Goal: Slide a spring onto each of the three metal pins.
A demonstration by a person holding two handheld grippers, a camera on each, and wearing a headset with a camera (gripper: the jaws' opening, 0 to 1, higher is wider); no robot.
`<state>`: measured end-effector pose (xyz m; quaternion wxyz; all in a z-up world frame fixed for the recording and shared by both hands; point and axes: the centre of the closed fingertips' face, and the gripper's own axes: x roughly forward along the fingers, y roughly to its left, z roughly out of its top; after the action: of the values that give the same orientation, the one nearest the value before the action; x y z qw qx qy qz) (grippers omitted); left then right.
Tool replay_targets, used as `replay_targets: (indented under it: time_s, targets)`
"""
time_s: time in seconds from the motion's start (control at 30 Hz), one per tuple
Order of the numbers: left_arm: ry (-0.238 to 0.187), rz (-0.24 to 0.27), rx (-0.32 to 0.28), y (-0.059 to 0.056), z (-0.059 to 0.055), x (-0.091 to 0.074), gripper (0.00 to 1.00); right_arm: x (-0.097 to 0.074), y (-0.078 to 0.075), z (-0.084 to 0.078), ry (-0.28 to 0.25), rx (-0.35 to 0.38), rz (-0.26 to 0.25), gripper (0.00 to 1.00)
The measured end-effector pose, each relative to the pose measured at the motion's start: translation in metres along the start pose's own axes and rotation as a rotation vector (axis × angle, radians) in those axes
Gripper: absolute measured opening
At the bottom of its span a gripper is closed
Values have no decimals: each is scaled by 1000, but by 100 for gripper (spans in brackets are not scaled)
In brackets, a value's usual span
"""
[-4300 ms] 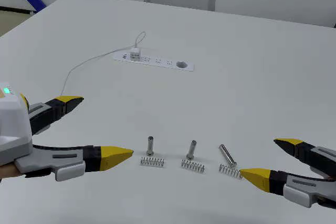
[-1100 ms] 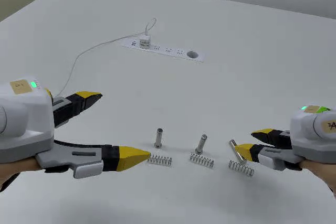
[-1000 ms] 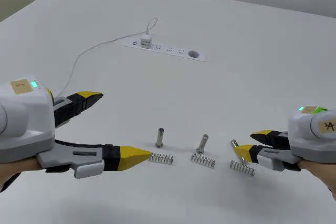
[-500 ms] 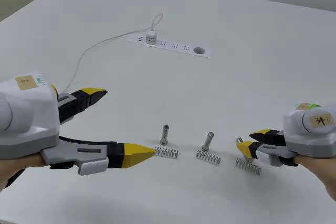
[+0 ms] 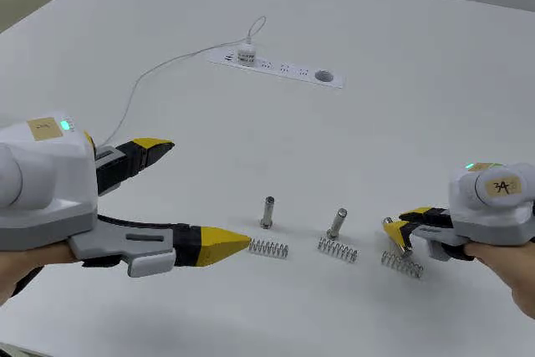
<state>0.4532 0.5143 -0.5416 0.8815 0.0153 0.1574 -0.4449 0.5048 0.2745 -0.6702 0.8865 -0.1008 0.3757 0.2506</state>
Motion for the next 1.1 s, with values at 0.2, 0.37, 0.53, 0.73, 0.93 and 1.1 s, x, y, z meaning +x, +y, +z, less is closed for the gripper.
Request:
replay_targets:
  time_s: [0.2, 0.37, 0.53, 0.73, 0.93, 1.1]
  targets:
    - [2, 0, -3, 0, -1, 0, 100, 5, 2, 0, 19, -5, -2, 17]
    - [1, 2, -5, 1, -1, 0, 100, 7, 0, -2, 40, 13, -11, 15]
    - [-1, 2, -6, 1, 0, -1, 100, 10, 0, -5, 61, 22, -10, 13]
    - [-2, 2, -7, 1, 0, -1, 100, 11, 0, -4, 66, 38, -9, 11]
    - [-4, 1, -6, 0, 1, -1, 100, 10, 0, -5, 78, 59, -12, 10]
    - [-6, 1, -5, 0, 1, -1, 100, 10, 0, -5, 90, 78, -14, 9]
